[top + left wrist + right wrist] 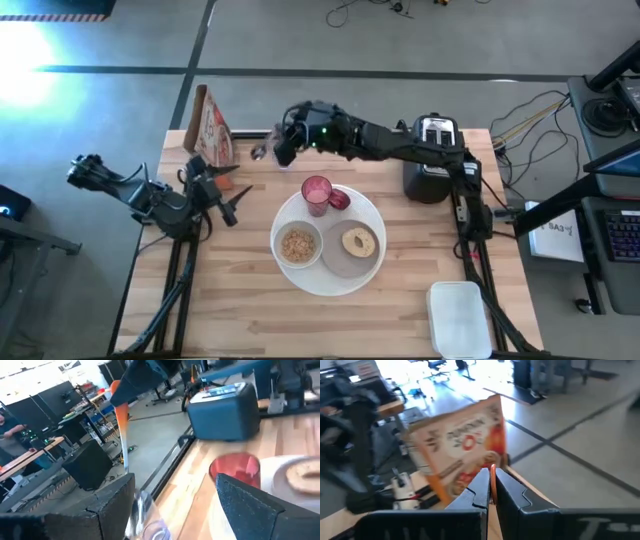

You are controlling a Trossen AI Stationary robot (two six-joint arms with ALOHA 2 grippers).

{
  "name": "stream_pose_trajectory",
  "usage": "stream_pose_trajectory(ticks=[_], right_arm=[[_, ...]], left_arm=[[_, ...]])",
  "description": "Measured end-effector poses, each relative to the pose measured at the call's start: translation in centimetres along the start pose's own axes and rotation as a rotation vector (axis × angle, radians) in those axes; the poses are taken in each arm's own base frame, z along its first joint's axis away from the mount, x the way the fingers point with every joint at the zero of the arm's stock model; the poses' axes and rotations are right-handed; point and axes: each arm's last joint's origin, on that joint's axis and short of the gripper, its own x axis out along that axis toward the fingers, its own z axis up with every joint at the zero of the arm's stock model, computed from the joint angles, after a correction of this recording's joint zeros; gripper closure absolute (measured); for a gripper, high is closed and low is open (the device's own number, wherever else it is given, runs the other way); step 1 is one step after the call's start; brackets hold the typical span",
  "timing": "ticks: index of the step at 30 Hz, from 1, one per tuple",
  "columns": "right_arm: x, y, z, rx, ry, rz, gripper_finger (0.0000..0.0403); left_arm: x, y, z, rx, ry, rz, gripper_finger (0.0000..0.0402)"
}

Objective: Arrange a breakfast setting
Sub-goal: Put the orange spoon to the left of the white table mat on the table

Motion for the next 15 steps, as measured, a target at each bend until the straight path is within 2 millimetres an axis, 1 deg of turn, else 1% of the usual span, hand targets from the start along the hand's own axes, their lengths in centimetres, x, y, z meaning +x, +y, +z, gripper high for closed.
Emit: stream_pose_trajectory(ticks=[3, 7, 9, 15], right_arm=[[-0.5, 1.7, -0.1, -0.030, -0.023, 0.043, 0.0394], [-1.1, 3.5, -0.2, -0.059, -0.058, 0.093, 0.0394], [-1.4, 4.3, -0.2, -0.071, -0.077, 0.112, 0.0394], [-1.9, 5.5, 0.1, -0.071, -0.134, 0.156, 0.0394]], left_arm=[[0.6, -0.8, 0.6, -0.018, -0.013, 0.060, 0.0139], [1.2, -1.6, 0.9, -0.014, 0.005, 0.221, 0.0139], [1.5, -2.0, 0.9, -0.026, 0.009, 0.272, 0.0139], [2.1, -3.1, 1.0, -0.028, 0.014, 0.284, 0.0139]])
